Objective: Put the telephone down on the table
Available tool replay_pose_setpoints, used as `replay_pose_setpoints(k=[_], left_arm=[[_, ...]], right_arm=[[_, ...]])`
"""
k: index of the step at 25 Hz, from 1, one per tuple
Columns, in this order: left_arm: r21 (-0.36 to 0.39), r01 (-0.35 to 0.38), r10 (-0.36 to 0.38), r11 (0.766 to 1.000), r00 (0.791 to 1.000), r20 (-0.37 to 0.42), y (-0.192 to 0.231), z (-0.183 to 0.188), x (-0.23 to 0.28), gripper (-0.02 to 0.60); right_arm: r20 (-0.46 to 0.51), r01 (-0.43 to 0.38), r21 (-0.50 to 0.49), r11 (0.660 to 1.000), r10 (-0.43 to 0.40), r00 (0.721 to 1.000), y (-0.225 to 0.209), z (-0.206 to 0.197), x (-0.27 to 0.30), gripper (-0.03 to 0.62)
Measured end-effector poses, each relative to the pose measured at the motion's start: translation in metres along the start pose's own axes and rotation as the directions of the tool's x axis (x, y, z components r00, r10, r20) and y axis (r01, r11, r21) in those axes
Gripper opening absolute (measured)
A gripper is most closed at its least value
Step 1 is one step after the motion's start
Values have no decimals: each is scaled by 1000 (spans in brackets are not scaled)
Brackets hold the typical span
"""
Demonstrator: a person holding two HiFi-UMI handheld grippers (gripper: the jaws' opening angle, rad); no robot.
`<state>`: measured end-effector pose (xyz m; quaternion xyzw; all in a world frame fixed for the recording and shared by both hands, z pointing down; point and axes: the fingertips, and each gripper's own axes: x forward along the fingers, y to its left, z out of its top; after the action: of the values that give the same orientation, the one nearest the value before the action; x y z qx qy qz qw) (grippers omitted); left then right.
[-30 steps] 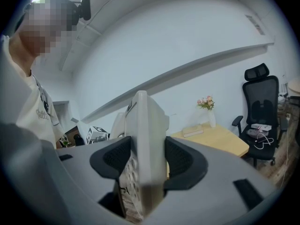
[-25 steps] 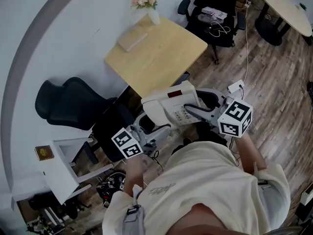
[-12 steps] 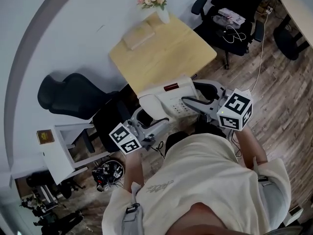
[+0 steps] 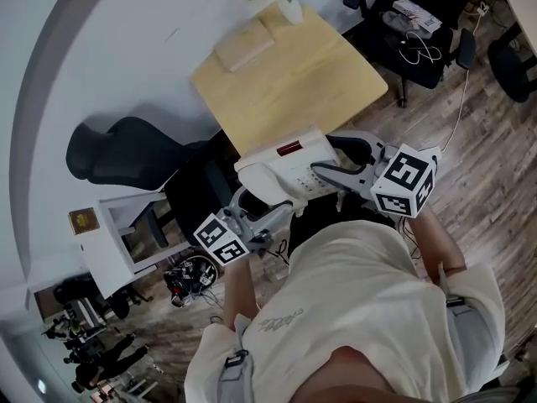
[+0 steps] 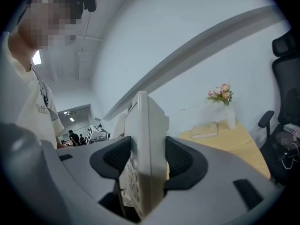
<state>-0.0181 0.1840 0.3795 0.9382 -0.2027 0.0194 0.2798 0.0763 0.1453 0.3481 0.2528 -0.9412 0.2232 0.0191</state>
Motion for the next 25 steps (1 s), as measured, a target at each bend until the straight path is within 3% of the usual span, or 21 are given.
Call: replay_pose_setpoints(k=[5, 11, 17, 25], left_arm=[[-50, 1, -1, 999, 1000, 0, 60, 30, 3, 379], [-15, 40, -40, 999, 999, 37, 68, 36, 4, 379], [-17, 55, -53, 998, 996, 77, 148, 99, 5, 379], [-10, 38, -36, 999, 993, 116, 190, 119, -15, 379]], right_arm=[[-47, 5, 28, 1000, -4, 999, -41, 21, 52, 230], [-47, 36, -23, 999, -37, 998, -42, 29, 56, 230], [-92, 49, -24, 999, -51, 995, -92, 77, 129, 230], [-129, 27, -46, 999, -33, 991, -102, 89, 181, 230]])
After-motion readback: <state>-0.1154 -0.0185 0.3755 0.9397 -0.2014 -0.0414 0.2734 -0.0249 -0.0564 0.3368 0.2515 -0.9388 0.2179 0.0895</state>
